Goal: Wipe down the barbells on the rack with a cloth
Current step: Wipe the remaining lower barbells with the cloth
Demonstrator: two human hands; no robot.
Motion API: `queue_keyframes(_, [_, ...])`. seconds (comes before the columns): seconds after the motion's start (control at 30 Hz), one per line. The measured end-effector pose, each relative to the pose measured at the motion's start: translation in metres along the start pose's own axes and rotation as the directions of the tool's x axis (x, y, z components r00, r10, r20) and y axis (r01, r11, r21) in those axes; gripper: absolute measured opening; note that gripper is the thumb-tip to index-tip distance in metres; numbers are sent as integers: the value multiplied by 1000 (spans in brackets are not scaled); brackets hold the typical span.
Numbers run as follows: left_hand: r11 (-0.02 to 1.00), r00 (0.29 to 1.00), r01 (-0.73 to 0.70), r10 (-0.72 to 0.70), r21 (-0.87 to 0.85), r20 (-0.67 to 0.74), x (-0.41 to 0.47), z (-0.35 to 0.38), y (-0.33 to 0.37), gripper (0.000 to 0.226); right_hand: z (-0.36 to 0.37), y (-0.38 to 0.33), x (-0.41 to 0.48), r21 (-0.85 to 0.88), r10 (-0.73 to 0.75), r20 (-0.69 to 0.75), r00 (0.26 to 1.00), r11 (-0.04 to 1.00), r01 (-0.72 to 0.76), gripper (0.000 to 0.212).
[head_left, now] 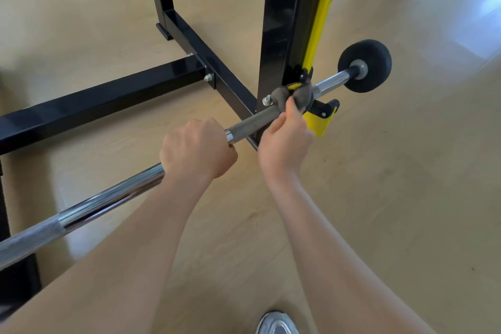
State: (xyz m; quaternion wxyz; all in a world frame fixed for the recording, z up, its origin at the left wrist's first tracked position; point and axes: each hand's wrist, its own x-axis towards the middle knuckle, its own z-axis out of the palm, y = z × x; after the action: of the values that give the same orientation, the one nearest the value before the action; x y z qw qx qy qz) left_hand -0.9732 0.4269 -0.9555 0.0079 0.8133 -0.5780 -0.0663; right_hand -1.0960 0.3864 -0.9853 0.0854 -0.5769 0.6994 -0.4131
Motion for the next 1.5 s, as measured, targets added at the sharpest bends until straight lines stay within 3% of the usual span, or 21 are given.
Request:
queue_keyframes(0.1, [999, 997, -12, 14, 35, -74, -2, 7, 0, 19, -5, 7, 8, -64, -63, 40, 997, 996, 65, 42])
queue_keyframes(0.27, [989, 971, -20, 53, 145, -232, -6, 28, -1, 23, -12, 12, 55, -264, 40, 121, 992, 964, -7, 36])
queue_keyframes(0.37, [990, 965, 23, 14, 137, -263, -6, 38, 0, 23, -16, 1, 34, -287, 16, 182, 983, 957, 38, 31])
queue_keyframes(0.47, [988, 961, 41, 1, 147, -277, -6, 42, 0, 27, -18, -5, 11, -203, -58, 253, 966, 973, 111, 39])
queue_keyframes(0.63, [986, 964, 31, 13, 162, -264, -6, 40, 1, 24, -15, -1, 54, -268, 91, 137, 986, 962, -51, 33])
queue_keyframes(0.8, [991, 975, 13, 16, 131, -223, -4, 33, 2, 17, -11, -7, 49, -248, 157, 142, 977, 962, -119, 30])
queue_keyframes(0.87, [990, 974, 4, 28, 140, -226, -7, 29, 1, 18, -14, -9, 23, -200, 66, 197, 978, 979, -25, 29])
queue_keyframes(1.0, [988, 974, -68, 96, 139, -205, -12, 21, -3, 14, -20, -15, -41, -146, -145, 308, 940, 969, 198, 55])
queue_keyframes(1.07, [985, 970, -117, 141, 129, -198, -14, 18, -8, 12, -25, -12, -57, -94, -220, 307, 926, 961, 260, 56])
queue_keyframes(1.2, [962, 951, -272, 268, -6, -153, -19, 16, -25, 28, -33, -6, -48, 34, -236, 159, 959, 972, 234, 40])
queue_keyframes(1.27, [934, 940, -326, 303, -145, -158, -27, 10, -36, 30, -31, -11, -47, 58, -246, 183, 952, 969, 239, 43])
queue_keyframes(1.37, [918, 943, -302, 248, -258, -221, -46, 3, -64, 24, -27, -29, -75, 153, -370, 301, 879, 928, 339, 39])
queue_keyframes(1.43, [930, 934, -247, 153, -273, -324, -62, -1, -95, 27, -23, -48, -112, 315, -513, 363, 778, 853, 416, 36])
queue_keyframes(1.5, [935, 911, -154, 9, -320, -413, -78, -5, -131, 23, -15, -74, -155, 474, -593, 430, 681, 790, 389, 37])
